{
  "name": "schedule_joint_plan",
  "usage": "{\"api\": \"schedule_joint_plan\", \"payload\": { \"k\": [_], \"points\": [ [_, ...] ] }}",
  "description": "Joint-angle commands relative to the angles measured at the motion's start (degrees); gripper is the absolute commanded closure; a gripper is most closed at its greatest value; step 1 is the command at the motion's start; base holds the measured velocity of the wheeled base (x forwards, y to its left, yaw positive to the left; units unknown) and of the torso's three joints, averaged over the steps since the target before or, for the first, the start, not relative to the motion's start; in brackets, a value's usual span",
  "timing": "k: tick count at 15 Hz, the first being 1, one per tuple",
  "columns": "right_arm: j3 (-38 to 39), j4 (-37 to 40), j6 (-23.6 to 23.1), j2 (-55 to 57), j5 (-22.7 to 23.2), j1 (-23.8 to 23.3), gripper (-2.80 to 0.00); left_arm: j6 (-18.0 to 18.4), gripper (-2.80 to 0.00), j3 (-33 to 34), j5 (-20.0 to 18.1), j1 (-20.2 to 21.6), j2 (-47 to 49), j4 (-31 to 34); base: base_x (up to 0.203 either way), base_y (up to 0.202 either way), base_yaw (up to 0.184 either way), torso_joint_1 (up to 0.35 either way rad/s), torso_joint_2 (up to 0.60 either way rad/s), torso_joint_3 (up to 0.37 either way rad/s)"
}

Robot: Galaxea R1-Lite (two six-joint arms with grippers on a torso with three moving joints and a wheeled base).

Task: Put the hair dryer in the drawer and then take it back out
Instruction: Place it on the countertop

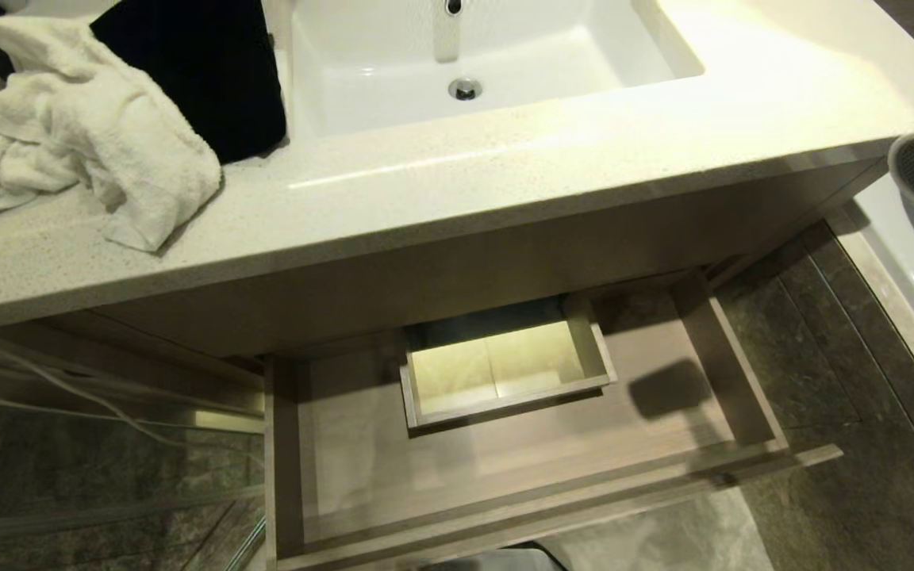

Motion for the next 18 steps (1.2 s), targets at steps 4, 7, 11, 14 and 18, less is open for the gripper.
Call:
{"api": "schedule_joint_plan", "payload": {
  "k": [4, 7, 11, 14, 18],
  "points": [
    [-0.2, 0.0, -0.2, 0.7, 0.0, 0.0, 0.0, 0.0, 0.0, 0.0, 0.0, 0.0, 0.0, 0.0, 0.0, 0.0, 0.0, 0.31, -0.06, 0.252],
    [-0.6, -0.1, -0.2, 1.4, 0.1, 0.0, 0.0, 0.0, 0.0, 0.1, 0.0, 0.0, 0.0, 0.0, 0.0, 0.0, 0.0, 0.326, -0.1, 0.223],
    [-1.8, -2.5, -0.2, 4.4, 0.1, 0.0, 0.0, 0.0, 0.0, 0.1, 0.0, 0.0, 0.0, 0.0, 0.0, 0.0, 0.0, 0.346, -0.15, 0.195],
    [-4.3, -3.6, -0.2, 8.8, 0.0, 0.0, 0.0, 0.0, 0.0, 0.1, 0.0, 0.0, 0.0, 0.0, 0.0, 0.0, 0.0, 0.363, -0.19, 0.167],
    [-10.0, -3.1, 0.0, 15.7, 0.6, -0.7, 0.0, 0.0, 0.0, 0.1, 0.0, 0.0, 0.0, 0.0, 0.0, 0.0, 0.0, 0.169, -0.1, 0.075]
  ]
}}
